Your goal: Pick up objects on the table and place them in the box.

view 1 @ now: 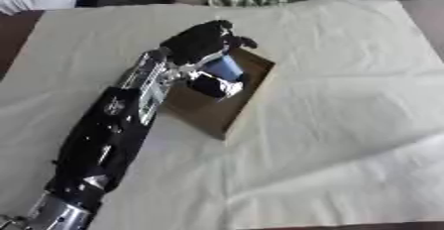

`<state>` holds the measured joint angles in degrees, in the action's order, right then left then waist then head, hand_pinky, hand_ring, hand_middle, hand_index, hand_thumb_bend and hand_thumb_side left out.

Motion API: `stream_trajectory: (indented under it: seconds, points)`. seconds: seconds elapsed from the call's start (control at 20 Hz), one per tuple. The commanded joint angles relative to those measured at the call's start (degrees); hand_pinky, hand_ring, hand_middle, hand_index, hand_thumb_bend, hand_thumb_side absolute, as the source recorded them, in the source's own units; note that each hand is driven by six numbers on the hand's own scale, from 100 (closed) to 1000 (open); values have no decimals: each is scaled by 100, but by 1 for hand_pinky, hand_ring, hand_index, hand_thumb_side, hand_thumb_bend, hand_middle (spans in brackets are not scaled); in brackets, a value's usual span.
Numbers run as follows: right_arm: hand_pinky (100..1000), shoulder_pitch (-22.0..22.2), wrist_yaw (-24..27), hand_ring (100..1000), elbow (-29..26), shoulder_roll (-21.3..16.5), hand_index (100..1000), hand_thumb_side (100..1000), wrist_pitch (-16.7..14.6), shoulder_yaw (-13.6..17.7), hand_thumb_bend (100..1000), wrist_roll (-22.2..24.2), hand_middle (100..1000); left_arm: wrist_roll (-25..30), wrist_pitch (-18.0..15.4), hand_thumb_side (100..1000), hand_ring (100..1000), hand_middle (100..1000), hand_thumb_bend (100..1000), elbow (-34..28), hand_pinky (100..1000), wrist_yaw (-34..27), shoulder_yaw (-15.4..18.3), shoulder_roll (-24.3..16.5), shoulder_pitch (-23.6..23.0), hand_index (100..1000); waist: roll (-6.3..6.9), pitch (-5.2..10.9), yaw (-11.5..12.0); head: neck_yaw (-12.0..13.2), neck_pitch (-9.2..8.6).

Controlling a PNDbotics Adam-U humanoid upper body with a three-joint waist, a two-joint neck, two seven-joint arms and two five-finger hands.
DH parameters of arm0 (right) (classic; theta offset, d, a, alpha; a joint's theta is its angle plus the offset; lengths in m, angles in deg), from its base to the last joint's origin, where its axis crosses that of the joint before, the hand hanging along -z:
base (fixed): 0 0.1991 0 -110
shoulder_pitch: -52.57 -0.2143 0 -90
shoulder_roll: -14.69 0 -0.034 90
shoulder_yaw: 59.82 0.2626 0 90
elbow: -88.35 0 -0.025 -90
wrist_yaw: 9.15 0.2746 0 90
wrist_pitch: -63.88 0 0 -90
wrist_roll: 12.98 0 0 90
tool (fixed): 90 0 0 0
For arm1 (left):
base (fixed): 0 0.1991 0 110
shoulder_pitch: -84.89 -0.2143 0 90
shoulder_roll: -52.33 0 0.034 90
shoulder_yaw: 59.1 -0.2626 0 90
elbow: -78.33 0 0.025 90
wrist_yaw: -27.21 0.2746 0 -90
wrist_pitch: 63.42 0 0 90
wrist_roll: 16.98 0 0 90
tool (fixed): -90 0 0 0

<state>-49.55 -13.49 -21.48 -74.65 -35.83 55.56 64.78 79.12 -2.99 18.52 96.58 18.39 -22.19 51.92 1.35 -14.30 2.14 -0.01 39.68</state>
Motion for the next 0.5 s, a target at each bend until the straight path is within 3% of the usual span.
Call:
stream_trajectory:
  seconds: [0.05, 0.2, 0.5]
  points:
    - [679, -42, 44, 726, -44, -67, 792, 548, -10, 27, 100, 27, 561, 37, -22, 781, 1000, 897, 100, -118, 974, 26, 56, -66, 83, 901, -29, 111, 4, -3, -33]
    - [679, -38, 45, 726, -44, -65, 792, 547, -8, 33, 100, 28, 561, 198, -101, 898, 1000, 922, 100, -62, 991, -71, 62, -57, 60, 904, -34, 109, 6, -16, -39]
    - [680, -33, 45, 727, -45, -60, 793, 547, -8, 37, 100, 27, 561, 329, -116, 892, 1000, 926, 100, -107, 980, -242, 79, -46, 58, 886, -39, 111, 8, -22, -31]
